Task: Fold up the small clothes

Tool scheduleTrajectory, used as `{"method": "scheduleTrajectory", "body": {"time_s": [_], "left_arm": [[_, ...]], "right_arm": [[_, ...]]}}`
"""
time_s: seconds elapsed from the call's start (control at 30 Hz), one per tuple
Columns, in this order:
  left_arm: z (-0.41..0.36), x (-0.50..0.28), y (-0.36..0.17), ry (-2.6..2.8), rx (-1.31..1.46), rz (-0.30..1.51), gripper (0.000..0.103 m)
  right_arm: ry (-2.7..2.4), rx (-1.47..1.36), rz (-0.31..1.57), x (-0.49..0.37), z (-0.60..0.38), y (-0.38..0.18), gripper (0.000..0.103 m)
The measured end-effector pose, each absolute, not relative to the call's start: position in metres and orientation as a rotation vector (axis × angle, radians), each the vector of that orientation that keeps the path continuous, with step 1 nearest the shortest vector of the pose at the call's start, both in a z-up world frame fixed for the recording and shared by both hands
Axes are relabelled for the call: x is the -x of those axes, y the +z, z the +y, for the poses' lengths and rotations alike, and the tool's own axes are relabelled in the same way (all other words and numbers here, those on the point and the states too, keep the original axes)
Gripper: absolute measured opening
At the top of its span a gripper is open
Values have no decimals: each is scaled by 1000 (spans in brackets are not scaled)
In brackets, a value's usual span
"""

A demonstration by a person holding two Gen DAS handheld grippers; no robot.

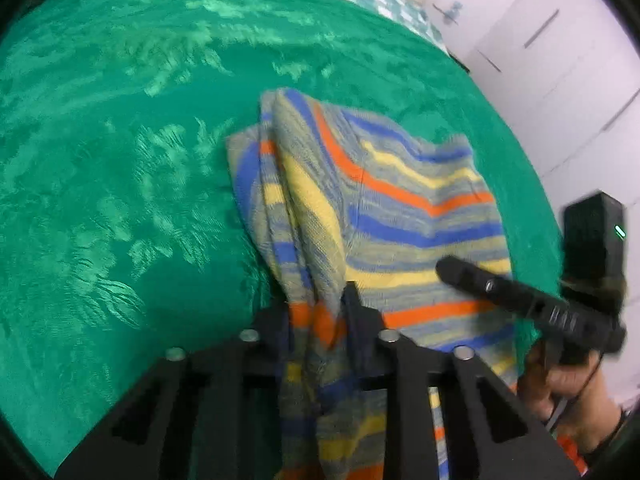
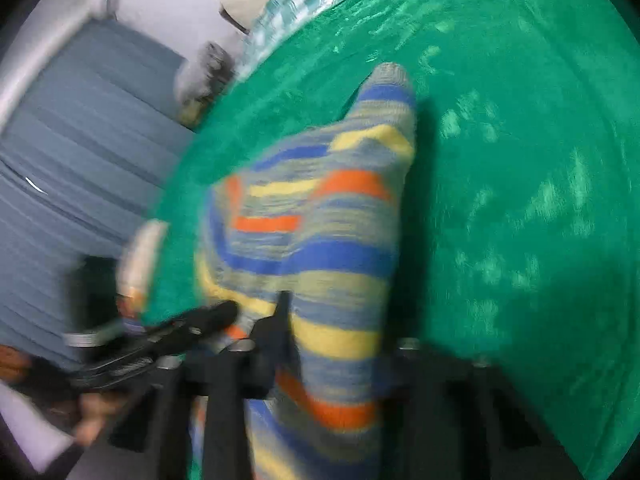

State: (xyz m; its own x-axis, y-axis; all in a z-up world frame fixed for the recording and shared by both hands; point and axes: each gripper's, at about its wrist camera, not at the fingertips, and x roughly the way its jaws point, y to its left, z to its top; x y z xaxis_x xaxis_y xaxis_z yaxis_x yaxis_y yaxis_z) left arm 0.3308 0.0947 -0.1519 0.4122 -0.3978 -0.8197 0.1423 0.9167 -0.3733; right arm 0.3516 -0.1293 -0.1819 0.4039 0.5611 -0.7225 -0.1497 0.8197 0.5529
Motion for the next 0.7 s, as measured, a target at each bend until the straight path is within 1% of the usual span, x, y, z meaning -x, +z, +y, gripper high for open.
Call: {"method": "scheduleTrajectory", "body": {"time_s": [0.07,0.13,0.37,0.4,0.43,0.47,0.5,0.53,0.57,0.63,0.7], "left_arm": [[93,-326,-140,-334,240,1065,18],[92,-319,-122,-342,216,1021,17],[86,-315,-44,-366,174,866,19],[84,-322,-42,-345,166,859,28],[81,-329,-45,-315,157,873,52],[79,-338,-55,-265,129,911,70],[78,-343,-64,-219,105,926,86],[81,-340,-76,-144,70,935,84],[86,-331,-87,-94,50,950,84],[93,-304,-97,-80,51,961,84],[93,-262,-100,-63,2,944,86]], "right_arm": [[450,-284,1012,-343,-109,-164,26],[456,-199,945,-332,-98,-143,25],[482,-200,763,-321,-101,-63,24],[481,-206,751,-324,-104,-56,24],[480,-221,746,-330,-106,-51,25],[477,-246,763,-341,-112,-53,33],[463,-258,791,-349,-117,-58,66],[392,-234,838,-358,-125,-69,85],[316,-196,862,-359,-131,-75,98],[212,-130,908,-344,-150,-87,98],[218,-118,901,-311,-164,-89,98]]}}
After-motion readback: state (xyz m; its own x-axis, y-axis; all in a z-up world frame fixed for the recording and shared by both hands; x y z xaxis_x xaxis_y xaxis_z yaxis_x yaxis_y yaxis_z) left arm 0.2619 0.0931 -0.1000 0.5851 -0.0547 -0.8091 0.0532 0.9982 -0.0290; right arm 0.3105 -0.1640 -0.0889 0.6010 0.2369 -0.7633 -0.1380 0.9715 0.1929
